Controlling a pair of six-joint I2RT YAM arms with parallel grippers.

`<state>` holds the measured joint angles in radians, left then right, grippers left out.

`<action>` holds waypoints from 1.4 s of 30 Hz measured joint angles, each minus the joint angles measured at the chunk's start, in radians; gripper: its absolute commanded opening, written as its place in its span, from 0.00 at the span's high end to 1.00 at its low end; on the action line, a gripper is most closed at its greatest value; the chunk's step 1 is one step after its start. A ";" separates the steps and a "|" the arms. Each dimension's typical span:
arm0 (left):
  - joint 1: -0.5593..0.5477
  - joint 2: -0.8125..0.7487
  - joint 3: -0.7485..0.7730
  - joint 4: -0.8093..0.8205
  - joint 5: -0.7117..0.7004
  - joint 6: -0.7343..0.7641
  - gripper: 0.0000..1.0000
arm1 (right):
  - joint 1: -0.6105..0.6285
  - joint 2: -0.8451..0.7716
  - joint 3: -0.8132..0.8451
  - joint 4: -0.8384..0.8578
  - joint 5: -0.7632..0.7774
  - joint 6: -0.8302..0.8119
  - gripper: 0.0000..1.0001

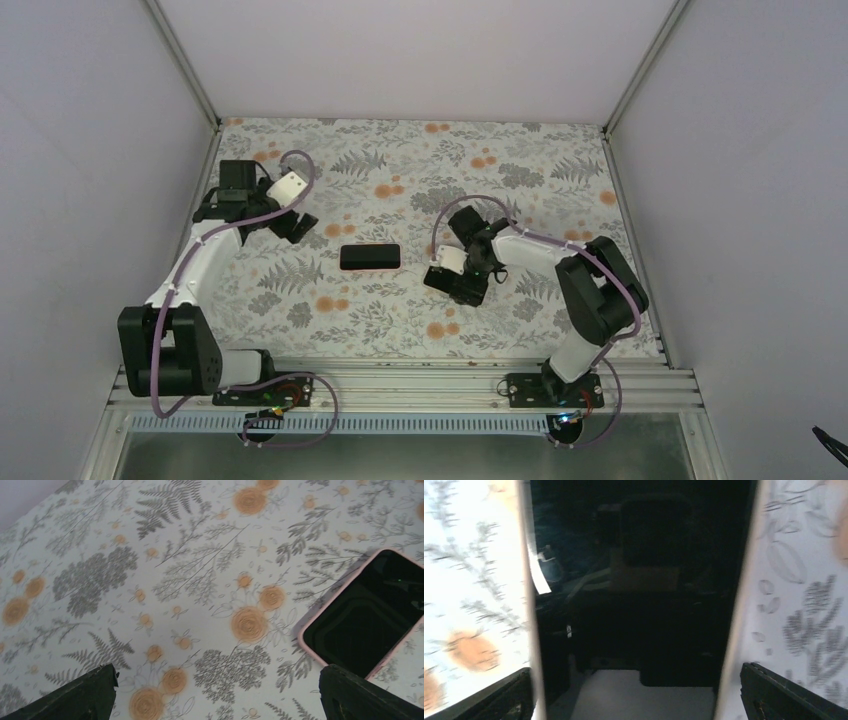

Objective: Take the phone out of the phone case
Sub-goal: Pick up the phone at the center of the board.

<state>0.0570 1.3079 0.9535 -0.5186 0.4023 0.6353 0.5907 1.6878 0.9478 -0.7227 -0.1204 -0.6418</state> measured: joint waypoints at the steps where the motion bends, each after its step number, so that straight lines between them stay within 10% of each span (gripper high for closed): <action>1: -0.018 0.000 0.004 -0.004 -0.008 -0.002 0.00 | 0.005 0.002 -0.003 0.013 0.020 0.003 0.06; 20: -0.175 0.167 0.294 -0.288 0.182 -0.021 0.00 | 0.013 -0.083 -0.059 0.104 0.124 0.039 0.36; 42: -0.347 0.681 0.795 -0.759 0.486 -0.069 0.00 | 0.164 -0.120 0.233 0.260 0.336 -0.017 0.34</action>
<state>-0.2901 1.9888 1.7481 -1.2778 0.8879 0.5663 0.7544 1.5677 1.1812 -0.4625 0.2161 -0.6586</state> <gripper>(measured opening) 0.999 0.767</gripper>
